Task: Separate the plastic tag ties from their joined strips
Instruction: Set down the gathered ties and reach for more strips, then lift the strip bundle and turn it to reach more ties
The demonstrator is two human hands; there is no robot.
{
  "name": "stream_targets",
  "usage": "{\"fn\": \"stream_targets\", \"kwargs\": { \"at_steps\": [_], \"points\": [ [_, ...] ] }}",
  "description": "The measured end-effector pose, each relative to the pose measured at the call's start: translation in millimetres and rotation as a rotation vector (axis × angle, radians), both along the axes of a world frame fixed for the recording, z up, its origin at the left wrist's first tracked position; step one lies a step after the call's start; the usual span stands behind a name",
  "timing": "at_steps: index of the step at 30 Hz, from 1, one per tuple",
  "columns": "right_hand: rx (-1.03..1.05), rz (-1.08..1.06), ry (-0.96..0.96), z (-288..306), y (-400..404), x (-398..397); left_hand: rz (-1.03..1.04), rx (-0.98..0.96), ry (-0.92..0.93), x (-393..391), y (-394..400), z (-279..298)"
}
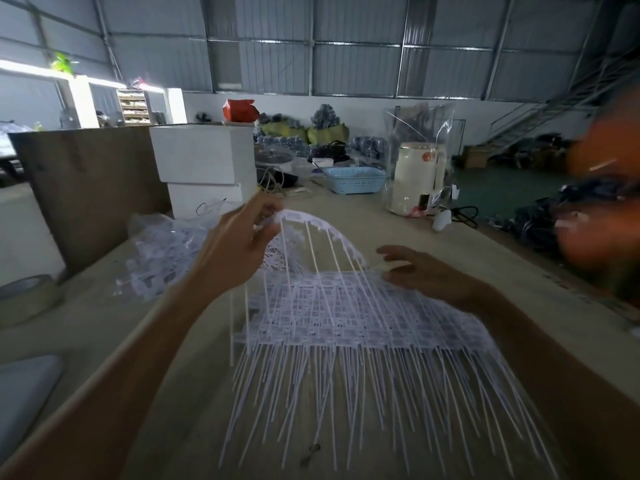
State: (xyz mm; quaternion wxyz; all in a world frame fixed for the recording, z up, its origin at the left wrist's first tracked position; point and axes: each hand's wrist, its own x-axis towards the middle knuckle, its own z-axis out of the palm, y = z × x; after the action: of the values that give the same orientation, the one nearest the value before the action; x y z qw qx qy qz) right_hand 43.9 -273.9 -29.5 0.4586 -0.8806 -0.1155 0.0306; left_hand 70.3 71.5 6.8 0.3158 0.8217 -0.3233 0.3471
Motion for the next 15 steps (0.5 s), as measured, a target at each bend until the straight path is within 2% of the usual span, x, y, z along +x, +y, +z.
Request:
{"fn": "stream_targets", "kwargs": {
  "at_steps": [3,5,10,12,15],
  "points": [
    [0.603,-0.052,0.137,-21,18,7,-0.034,0.015,0.019,4,7,-9],
    [0.819,-0.073,0.193,-21,23,10,-0.047,0.023,0.046,7,13,-10],
    [1.028,-0.150,0.287,-16,25,16,-0.081,0.062,0.080,12,23,-16],
    [1.065,-0.092,0.353,-15,24,14,-0.057,0.117,0.111,12,23,-20],
    [1.128,-0.023,0.356,-14,17,7,0.020,0.154,0.116,12,23,-26]
  ]
}}
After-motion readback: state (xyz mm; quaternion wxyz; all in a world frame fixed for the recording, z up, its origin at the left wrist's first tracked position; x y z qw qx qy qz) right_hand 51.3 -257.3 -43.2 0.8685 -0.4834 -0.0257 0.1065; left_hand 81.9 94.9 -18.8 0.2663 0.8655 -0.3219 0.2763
